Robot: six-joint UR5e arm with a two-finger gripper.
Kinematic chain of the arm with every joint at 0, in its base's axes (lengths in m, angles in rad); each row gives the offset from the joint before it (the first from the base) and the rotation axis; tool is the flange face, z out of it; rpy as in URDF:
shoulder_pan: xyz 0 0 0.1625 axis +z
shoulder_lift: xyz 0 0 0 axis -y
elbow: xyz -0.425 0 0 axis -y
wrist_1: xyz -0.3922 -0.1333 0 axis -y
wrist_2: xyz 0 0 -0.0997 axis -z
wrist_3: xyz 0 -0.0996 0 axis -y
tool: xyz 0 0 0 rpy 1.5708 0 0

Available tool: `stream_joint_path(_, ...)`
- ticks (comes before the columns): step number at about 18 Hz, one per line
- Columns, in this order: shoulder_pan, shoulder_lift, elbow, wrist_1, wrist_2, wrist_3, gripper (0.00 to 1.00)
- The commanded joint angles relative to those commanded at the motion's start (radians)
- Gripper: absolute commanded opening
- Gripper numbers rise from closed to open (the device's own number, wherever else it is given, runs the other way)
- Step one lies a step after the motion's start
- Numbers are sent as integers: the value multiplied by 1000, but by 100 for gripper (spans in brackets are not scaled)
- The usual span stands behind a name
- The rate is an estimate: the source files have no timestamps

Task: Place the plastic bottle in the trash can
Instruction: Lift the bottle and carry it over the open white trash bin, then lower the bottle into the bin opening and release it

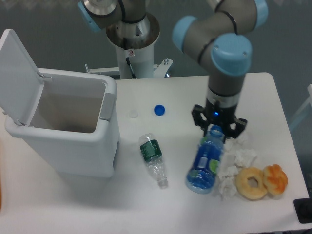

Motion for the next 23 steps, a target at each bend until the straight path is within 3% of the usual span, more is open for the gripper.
stream_joint_path(5, -72, 123, -14, -5, -72, -127, 37)
stream_joint_path(9, -86, 210, -15, -5, -141, -193, 37)
stream_joint_path(12, -115, 255, -14, -3, -183, -276, 37)
stream_joint_path(19, -245, 260, -15, 23, -229, -505, 41)
stream_joint_path(23, -301, 241, -23, 25, -264, -551, 41)
